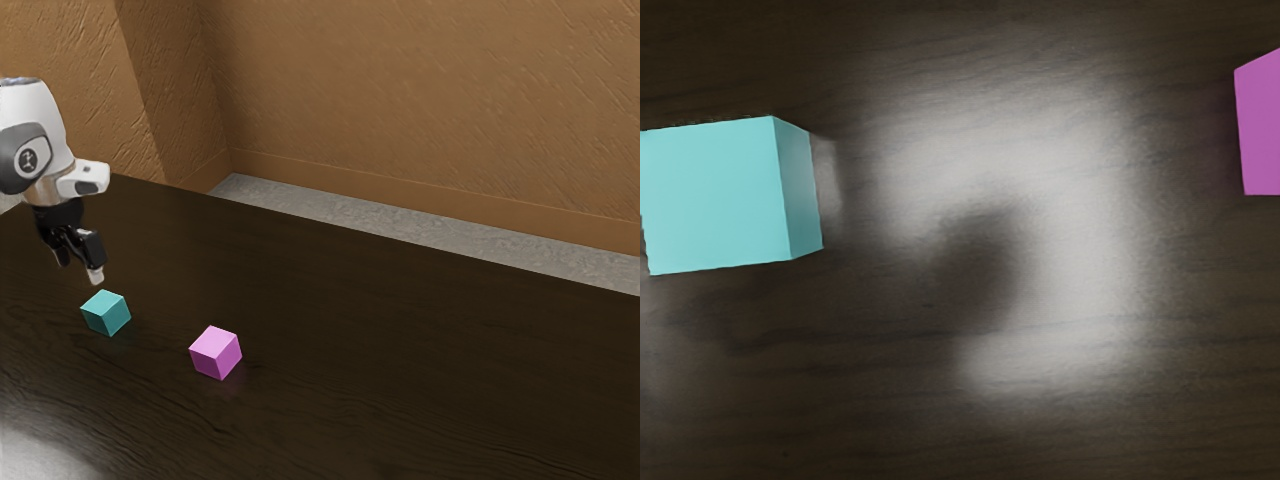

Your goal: Pick up the blue block with one arm, and put the blue block on the pink block with one arm

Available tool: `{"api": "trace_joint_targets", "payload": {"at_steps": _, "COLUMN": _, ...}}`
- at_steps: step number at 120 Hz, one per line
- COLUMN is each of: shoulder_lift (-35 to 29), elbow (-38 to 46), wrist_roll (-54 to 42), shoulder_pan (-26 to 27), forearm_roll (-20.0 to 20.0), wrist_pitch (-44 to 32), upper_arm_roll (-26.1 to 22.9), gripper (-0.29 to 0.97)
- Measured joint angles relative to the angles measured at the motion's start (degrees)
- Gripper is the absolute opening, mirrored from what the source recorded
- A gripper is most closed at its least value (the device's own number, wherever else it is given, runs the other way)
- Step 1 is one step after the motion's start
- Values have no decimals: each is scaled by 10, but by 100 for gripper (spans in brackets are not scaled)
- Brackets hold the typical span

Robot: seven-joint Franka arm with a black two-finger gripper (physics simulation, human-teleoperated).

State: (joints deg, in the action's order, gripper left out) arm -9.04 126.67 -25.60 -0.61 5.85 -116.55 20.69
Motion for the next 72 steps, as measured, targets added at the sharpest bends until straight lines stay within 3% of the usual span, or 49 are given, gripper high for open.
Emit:
{"api": "trace_joint_targets", "payload": {"at_steps": 11, "shoulder_lift": 31, "elbow": -7, "wrist_roll": -28, "shoulder_pan": -8, "forearm_roll": 0, "wrist_pitch": -31, "upper_arm_roll": 40, "gripper": 68}}
{"api": "trace_joint_targets", "payload": {"at_steps": 30, "shoulder_lift": 130, "elbow": -56, "wrist_roll": -71, "shoulder_pan": -25, "forearm_roll": -8, "wrist_pitch": -65, "upper_arm_roll": 49, "gripper": 68}}
{"api": "trace_joint_targets", "payload": {"at_steps": 49, "shoulder_lift": 216, "elbow": -92, "wrist_roll": -121, "shoulder_pan": -56, "forearm_roll": -74, "wrist_pitch": -95, "upper_arm_roll": 29, "gripper": 68}}
{"api": "trace_joint_targets", "payload": {"at_steps": 72, "shoulder_lift": 260, "elbow": -122, "wrist_roll": -171, "shoulder_pan": -66, "forearm_roll": -133, "wrist_pitch": -118, "upper_arm_roll": -3, "gripper": 68}}
